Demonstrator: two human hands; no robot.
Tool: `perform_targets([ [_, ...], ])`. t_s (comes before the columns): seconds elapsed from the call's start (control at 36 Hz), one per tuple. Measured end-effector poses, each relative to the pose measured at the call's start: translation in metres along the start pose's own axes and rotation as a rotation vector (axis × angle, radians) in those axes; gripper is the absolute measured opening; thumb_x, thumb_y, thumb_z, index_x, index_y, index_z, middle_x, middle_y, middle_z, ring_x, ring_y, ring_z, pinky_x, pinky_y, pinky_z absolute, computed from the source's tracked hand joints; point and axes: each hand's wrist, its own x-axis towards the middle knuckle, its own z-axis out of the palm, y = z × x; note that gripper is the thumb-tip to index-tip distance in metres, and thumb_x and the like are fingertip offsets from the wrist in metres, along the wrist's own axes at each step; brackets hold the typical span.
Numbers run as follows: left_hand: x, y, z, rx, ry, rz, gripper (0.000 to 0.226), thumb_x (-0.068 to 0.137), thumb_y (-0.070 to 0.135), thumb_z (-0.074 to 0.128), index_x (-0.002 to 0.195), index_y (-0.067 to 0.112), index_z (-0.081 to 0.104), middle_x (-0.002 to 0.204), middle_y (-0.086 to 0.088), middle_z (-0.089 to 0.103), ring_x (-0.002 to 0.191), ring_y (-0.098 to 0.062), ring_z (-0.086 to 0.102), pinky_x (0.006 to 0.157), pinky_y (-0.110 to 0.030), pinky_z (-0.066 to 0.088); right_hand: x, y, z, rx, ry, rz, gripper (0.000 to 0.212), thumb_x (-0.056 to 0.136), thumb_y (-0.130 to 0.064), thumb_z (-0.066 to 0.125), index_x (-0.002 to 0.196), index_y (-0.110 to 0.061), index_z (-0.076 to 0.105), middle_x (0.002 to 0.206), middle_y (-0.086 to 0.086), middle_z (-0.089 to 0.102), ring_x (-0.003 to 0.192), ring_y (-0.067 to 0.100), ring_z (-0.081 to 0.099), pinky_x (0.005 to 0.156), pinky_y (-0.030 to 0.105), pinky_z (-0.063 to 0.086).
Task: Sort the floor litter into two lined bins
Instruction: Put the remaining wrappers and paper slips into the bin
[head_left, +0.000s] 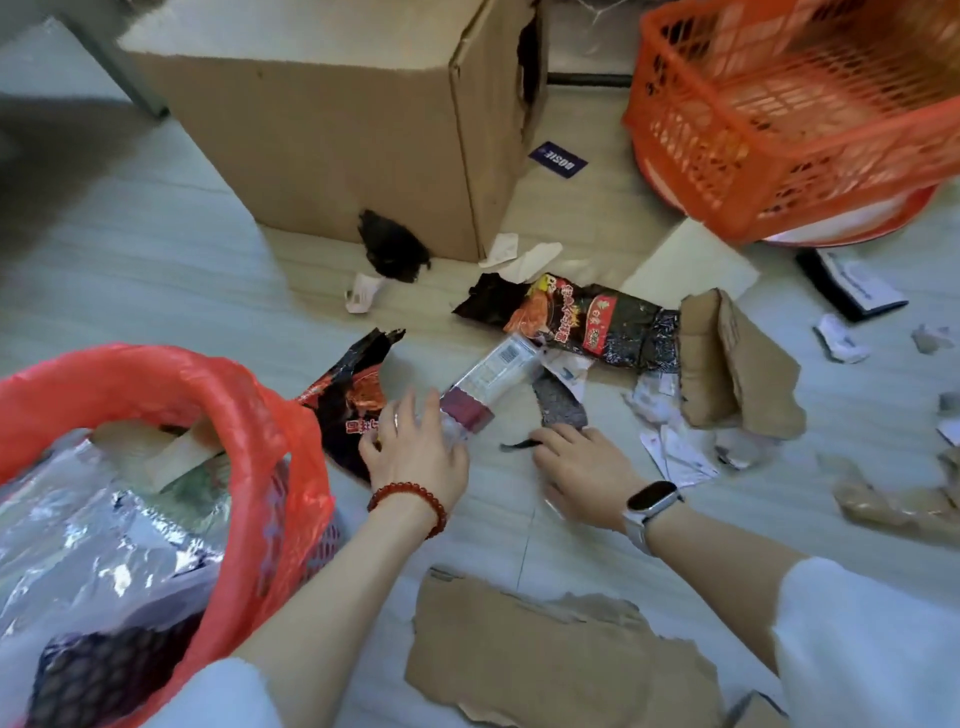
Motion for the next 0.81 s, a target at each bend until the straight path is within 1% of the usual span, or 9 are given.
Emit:
perform_targets([
  [0.08, 0.005, 0.003, 0.01, -0.03, -0.048, -0.053, 0.068, 0.088, 0.045, 0.047, 0.144, 0.02, 0.016, 0.146, -0.004, 0.029, 0.135, -0.024, 0.024, 0.107, -0.045, 0.019, -0.01, 0.025, 0.009, 0.118, 0.107, 0.117, 0.03, 0.059, -0.006, 0.076, 0.081, -0.006, 0.056, 0.087, 0.013, 0.061, 0.074, 0.035, 0.06, 0.052, 0.037, 0.047],
  [0.19, 0.007, 0.01, 0.021, 0.091, -0.119, 0.043, 0.083, 0.08, 0.049, 0.06, 0.143, 0.019, 0.015, 0.134, -0.007, 0.036, 0.127, -0.026, 0.035, 0.105, -0.044, 0.026, -0.024, 0.044, 0.005, 0.293, 0.224, 0.318, 0.015, 0.077, -0.012, 0.05, 0.086, 0.0, 0.055, 0.089, 0.018, 0.057, 0.084, 0.037, 0.053, 0.068, 0.039, 0.043],
  [0.33, -0.002, 0.024, 0.038, -0.008, -0.315, 0.17, 0.077, 0.078, 0.032, 0.064, 0.138, 0.017, 0.019, 0.128, -0.008, 0.035, 0.116, -0.029, 0.043, 0.089, -0.039, 0.042, -0.034, 0.055, -0.019, 0.522, 0.379, 0.566, 0.016, 0.086, -0.011, 0.054, 0.099, -0.002, 0.053, 0.097, 0.015, 0.056, 0.091, 0.028, 0.05, 0.074, 0.032, 0.036],
  [0.42, -0.011, 0.027, 0.049, -0.029, -0.426, 0.259, 0.093, 0.075, 0.046, 0.064, 0.144, 0.022, 0.006, 0.132, -0.006, 0.034, 0.124, -0.028, 0.035, 0.097, -0.04, 0.04, -0.039, 0.061, -0.026, 0.593, 0.436, 0.634, 0.023, 0.086, -0.008, 0.053, 0.108, -0.002, 0.051, 0.106, 0.012, 0.057, 0.096, 0.025, 0.052, 0.077, 0.025, 0.034],
  [0.47, -0.016, 0.029, 0.052, 0.021, -0.477, 0.382, 0.101, 0.074, 0.06, 0.061, 0.146, 0.026, 0.0, 0.134, -0.005, 0.034, 0.126, -0.026, 0.032, 0.098, -0.041, 0.04, -0.042, 0.066, -0.03, 0.597, 0.45, 0.655, 0.026, 0.086, -0.006, 0.052, 0.112, -0.003, 0.052, 0.11, 0.014, 0.058, 0.1, 0.028, 0.054, 0.086, 0.033, 0.041],
  [0.56, -0.025, 0.034, 0.05, 0.073, -0.502, 0.562, 0.088, 0.077, 0.07, 0.048, 0.146, 0.03, 0.012, 0.135, -0.003, 0.036, 0.126, -0.023, 0.032, 0.099, -0.038, 0.034, -0.042, 0.076, -0.043, 0.58, 0.495, 0.712, 0.026, 0.087, -0.006, 0.048, 0.112, -0.002, 0.054, 0.109, 0.017, 0.059, 0.095, 0.03, 0.055, 0.085, 0.039, 0.044],
  [0.67, -0.019, 0.031, 0.041, 0.055, -0.229, 0.485, 0.067, 0.081, 0.064, 0.03, 0.139, 0.03, 0.032, 0.144, 0.0, 0.03, 0.134, -0.018, 0.021, 0.107, -0.038, 0.016, -0.031, 0.087, -0.06, 0.511, 0.452, 0.704, 0.032, 0.089, -0.011, 0.047, 0.12, -0.006, 0.054, 0.12, 0.014, 0.056, 0.109, 0.027, 0.053, 0.09, 0.036, 0.042],
  [0.72, -0.006, 0.026, 0.036, 0.057, -0.006, 0.319, 0.057, 0.089, 0.045, 0.042, 0.141, 0.027, 0.028, 0.152, -0.006, 0.016, 0.14, -0.022, 0.01, 0.111, -0.043, 0.007, -0.019, 0.088, -0.066, 0.447, 0.389, 0.653, 0.036, 0.09, -0.014, 0.047, 0.126, -0.008, 0.05, 0.126, 0.014, 0.052, 0.116, 0.028, 0.049, 0.096, 0.038, 0.041],
  [0.81, 0.016, 0.014, 0.023, 0.046, 0.188, 0.021, 0.078, 0.084, 0.033, 0.055, 0.147, 0.028, 0.009, 0.156, -0.011, -0.006, 0.143, -0.03, -0.005, 0.112, -0.053, 0.0, 0.004, 0.077, -0.069, 0.319, 0.309, 0.517, 0.043, 0.09, -0.012, 0.048, 0.133, -0.007, 0.044, 0.131, 0.018, 0.046, 0.121, 0.032, 0.041, 0.099, 0.04, 0.036],
])
